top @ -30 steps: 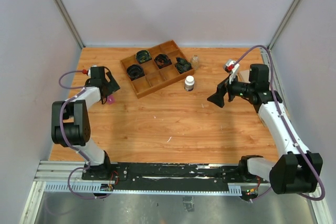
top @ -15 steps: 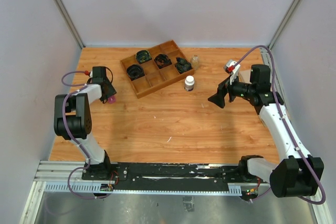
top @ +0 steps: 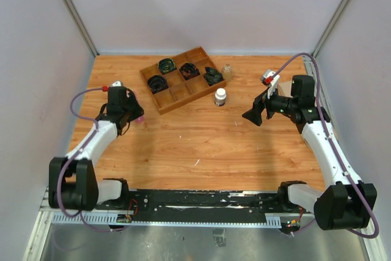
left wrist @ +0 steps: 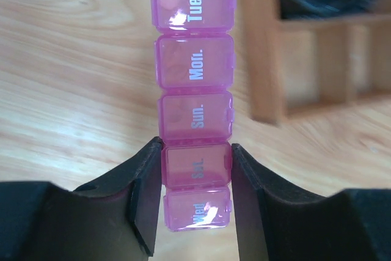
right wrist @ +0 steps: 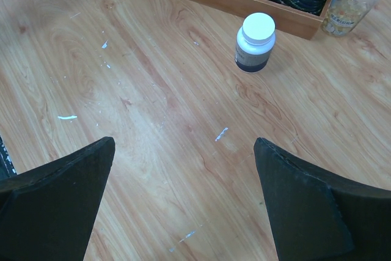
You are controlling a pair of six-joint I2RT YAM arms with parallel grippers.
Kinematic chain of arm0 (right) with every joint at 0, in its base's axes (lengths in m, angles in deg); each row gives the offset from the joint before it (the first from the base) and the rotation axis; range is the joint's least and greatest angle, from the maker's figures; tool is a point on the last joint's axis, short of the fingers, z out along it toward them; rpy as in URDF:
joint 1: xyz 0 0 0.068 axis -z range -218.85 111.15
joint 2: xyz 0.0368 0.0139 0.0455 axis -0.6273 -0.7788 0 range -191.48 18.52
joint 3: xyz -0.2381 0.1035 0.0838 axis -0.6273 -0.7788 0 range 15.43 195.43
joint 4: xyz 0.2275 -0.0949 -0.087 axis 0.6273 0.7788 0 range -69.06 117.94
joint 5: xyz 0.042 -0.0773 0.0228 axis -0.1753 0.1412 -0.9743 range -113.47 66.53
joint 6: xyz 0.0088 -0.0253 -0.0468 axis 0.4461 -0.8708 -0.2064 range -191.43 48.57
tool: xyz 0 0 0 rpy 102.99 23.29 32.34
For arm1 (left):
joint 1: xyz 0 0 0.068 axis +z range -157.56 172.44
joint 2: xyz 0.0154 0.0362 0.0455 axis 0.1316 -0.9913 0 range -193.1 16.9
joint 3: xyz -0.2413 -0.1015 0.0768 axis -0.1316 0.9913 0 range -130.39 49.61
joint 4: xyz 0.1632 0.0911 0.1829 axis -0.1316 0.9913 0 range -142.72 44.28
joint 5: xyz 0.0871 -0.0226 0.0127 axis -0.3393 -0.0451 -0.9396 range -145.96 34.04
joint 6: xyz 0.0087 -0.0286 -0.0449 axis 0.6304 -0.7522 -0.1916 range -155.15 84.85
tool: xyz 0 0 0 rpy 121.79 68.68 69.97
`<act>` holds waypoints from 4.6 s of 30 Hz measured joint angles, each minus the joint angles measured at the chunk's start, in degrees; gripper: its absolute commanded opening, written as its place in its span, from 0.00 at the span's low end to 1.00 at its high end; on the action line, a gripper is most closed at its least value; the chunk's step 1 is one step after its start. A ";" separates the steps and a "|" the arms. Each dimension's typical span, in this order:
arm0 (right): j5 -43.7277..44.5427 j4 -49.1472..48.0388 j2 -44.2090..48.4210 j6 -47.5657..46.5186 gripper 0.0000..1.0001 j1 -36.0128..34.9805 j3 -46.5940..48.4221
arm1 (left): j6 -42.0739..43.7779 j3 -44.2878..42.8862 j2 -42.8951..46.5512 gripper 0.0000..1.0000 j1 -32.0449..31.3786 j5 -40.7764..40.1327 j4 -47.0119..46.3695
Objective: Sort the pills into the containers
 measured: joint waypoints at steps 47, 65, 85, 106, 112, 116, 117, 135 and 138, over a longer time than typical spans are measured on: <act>-8.81 1.40 5.73 0.07 0.98 8.44 0.00 | 41.16 -8.79 -21.18 0.82 -51.95 21.27 -11.89; -21.88 21.68 6.23 -51.95 0.99 -2.91 -7.74 | 37.92 36.35 3.04 0.95 -52.11 25.46 -72.83; 2.58 10.82 -9.75 -53.42 0.94 -23.12 -7.91 | 43.21 33.90 -32.94 0.78 -52.09 21.09 -98.33; 7.50 5.79 -13.49 -44.41 0.89 -26.38 -7.89 | 36.85 24.83 -40.48 0.74 -46.18 24.20 -98.86; 7.48 5.81 -14.14 -43.76 0.86 -26.34 -7.89 | 36.00 23.43 -41.68 0.58 -46.07 27.43 -98.86; 7.39 5.90 -15.43 -43.10 0.84 -26.34 -7.65 | 35.60 23.28 -41.99 0.39 -46.07 28.57 -98.92; 7.39 5.86 -15.72 -42.97 0.84 -26.34 -7.56 | 35.60 23.19 -42.05 0.34 -46.07 28.83 -98.90; 5.95 5.77 -16.22 -44.78 0.82 -28.24 -7.74 | 36.24 23.21 -42.05 0.11 -48.70 32.39 -98.88; 5.81 5.75 -15.89 -45.11 0.82 -28.26 -8.15 | 36.54 23.34 -41.88 0.10 -49.51 32.35 -98.84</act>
